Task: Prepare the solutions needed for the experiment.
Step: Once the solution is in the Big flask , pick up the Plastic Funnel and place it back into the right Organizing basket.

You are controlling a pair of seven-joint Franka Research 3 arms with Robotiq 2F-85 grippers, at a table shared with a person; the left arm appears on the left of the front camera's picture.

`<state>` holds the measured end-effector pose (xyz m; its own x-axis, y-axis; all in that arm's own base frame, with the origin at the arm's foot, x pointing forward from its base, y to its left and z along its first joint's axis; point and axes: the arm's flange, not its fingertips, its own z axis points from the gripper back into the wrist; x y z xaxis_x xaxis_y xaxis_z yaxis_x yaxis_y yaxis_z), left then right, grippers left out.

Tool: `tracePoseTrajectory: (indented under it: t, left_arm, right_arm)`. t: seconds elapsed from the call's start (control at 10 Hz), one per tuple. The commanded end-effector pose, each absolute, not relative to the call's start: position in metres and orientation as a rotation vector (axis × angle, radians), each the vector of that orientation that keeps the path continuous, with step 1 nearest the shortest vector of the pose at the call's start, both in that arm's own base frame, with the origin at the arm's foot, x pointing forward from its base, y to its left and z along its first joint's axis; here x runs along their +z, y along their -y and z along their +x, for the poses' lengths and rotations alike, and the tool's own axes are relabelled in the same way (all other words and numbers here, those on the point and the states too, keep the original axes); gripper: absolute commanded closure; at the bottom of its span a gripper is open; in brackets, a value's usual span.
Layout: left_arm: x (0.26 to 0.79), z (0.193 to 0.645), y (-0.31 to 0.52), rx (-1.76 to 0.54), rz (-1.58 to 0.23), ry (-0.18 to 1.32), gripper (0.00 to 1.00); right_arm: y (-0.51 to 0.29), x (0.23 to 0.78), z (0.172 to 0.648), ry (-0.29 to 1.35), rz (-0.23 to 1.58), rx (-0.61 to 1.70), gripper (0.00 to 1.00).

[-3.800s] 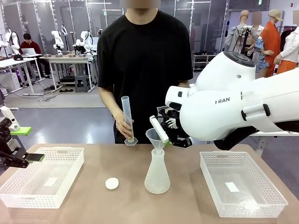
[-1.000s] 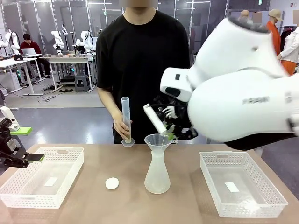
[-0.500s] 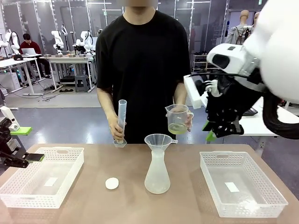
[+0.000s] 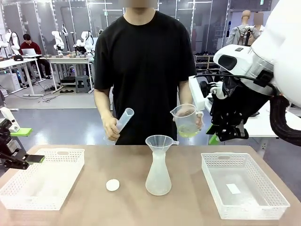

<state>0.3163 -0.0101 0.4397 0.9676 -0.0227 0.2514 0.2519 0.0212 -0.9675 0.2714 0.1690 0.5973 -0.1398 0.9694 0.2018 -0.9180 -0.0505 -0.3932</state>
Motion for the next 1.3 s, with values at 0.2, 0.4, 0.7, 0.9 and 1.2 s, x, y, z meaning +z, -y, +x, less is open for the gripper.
tracePoseTrajectory:
  t: [0.2,0.4,0.7,0.9,1.2]
  left_arm:
    - [0.442,0.315,0.01,-0.22,-1.542,0.188,0.0]
    - [0.442,0.315,0.01,-0.22,-1.542,0.188,0.0]
    - [0.442,0.315,0.01,-0.22,-1.542,0.188,0.0]
    - [0.442,0.315,0.01,-0.22,-1.542,0.188,0.0]
    - [0.442,0.315,0.01,-0.22,-1.542,0.188,0.0]
  right_arm:
    - [-0.128,0.574,0.266,0.634,0.272,1.127,0.71]
    - [-0.092,0.552,0.258,0.715,0.494,0.85,0.71]
    - [-0.073,0.522,0.239,0.783,0.862,0.544,0.71]
    - [-0.075,0.502,0.236,0.662,1.027,0.329,0.71]
    - [-0.086,0.495,0.237,0.541,0.99,0.401,0.71]
